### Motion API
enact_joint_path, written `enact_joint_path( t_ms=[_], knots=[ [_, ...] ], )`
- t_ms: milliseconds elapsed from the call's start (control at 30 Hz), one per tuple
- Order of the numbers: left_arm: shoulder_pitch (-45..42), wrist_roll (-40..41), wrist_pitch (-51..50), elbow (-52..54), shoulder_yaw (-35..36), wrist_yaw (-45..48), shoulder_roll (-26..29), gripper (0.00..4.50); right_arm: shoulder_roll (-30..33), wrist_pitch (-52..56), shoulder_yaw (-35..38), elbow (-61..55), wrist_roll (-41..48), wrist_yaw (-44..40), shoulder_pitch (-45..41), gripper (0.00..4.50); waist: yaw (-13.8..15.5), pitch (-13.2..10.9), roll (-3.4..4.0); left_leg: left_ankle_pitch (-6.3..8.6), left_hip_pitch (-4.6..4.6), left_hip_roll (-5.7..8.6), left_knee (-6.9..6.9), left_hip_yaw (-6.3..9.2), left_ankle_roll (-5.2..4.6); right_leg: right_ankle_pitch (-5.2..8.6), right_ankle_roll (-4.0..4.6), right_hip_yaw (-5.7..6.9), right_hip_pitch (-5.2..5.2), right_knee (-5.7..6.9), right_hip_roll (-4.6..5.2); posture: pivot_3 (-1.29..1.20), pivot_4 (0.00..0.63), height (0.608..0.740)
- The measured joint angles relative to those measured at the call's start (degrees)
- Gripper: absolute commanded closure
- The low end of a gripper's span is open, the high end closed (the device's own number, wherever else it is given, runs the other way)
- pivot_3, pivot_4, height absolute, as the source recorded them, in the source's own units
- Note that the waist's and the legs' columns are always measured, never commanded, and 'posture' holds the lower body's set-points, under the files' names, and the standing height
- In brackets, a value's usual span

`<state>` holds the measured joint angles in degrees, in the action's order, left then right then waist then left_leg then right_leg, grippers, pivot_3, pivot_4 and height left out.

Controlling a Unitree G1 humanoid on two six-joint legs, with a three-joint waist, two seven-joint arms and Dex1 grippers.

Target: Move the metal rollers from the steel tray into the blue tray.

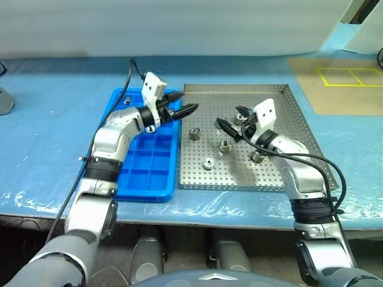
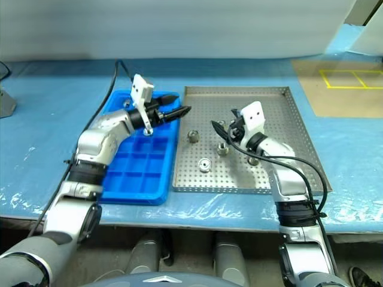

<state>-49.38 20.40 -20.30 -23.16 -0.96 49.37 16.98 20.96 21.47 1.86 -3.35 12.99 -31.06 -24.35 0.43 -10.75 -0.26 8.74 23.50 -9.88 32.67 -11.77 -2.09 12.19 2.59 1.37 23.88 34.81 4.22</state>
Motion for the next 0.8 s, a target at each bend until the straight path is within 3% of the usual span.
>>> enact_joint_path(
  t_ms=[300,500,800],
  knots=[
    [-11.77,-13.0,18.79,-25.71,-11.16,16.72,0.36,0.62,1.26,2.01,-0.2,-5.18,0.7,-0.48,3.53,0.46,-1.21,0.0,0.0,0.02,0.09,0.02,-0.04,0.01,-0.05,0.0,0.0,0.01,0.06,-0.09,0.0,-0.39,0.15,0.74],
    [-21.84,-26.03,32.22,-42.97,-18.74,19.42,-0.56,0.62,-0.86,2.79,-1.0,-6.52,0.67,1.29,5.32,0.46,-1.38,0.0,0.0,0.02,0.06,0.01,0.0,0.01,-0.04,0.0,-0.01,0.0,0.03,-0.06,0.01,-0.42,0.15,0.74],
    [-27.3,-41.17,41.77,-51.32,-27.4,17.84,-3.77,0.62,-1.93,2.81,-1.65,-7.1,0.42,3.53,7.33,0.46,-1.37,-0.01,-0.01,0.04,0.1,0.02,0.03,0.01,-0.08,0.0,0.0,0.02,0.03,-0.06,0.02,-0.47,0.15,0.74]
  ],
)
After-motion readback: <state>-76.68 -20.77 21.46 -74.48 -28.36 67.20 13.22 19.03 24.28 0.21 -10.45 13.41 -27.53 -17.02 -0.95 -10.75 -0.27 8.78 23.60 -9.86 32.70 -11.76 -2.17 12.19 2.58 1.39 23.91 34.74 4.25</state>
